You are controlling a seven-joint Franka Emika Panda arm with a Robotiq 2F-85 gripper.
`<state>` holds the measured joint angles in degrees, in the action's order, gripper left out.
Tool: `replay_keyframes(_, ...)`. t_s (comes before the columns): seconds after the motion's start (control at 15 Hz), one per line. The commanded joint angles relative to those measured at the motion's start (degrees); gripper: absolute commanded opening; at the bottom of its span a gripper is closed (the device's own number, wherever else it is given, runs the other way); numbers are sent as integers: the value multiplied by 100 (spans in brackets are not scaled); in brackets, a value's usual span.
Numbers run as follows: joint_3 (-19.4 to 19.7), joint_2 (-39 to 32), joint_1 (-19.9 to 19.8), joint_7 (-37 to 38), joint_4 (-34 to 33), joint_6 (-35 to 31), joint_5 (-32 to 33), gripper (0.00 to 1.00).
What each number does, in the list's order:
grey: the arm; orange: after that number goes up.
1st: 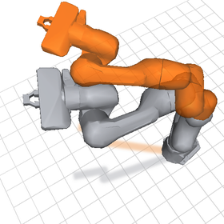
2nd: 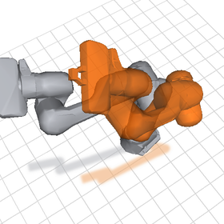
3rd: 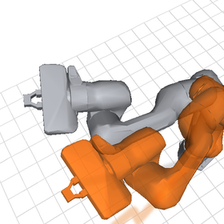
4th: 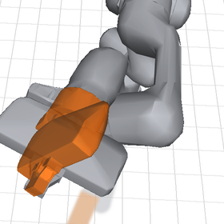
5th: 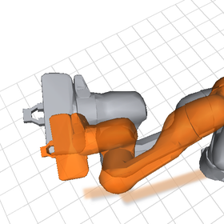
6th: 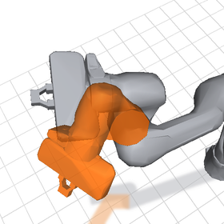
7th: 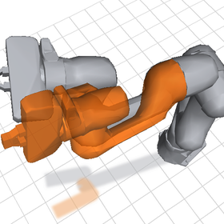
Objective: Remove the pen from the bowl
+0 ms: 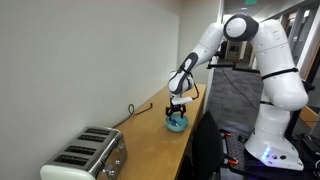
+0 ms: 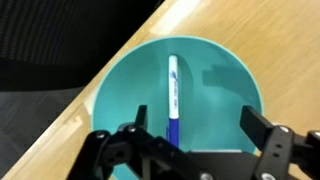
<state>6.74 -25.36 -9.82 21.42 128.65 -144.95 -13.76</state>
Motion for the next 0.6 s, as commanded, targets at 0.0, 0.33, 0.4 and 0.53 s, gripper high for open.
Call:
replay_keyframes(0.0, 4, -424, -101, -340, -398, 20, -249, 100)
replay_keyframes(0.33, -76, -914, -287, -668, -822, -2, -430, 100)
replay_keyframes(0.4, -78, -975, -307, -676, -887, 22, -467, 100)
replay_keyframes(0.53, -91, -1070, -346, -708, -987, 21, -515, 94)
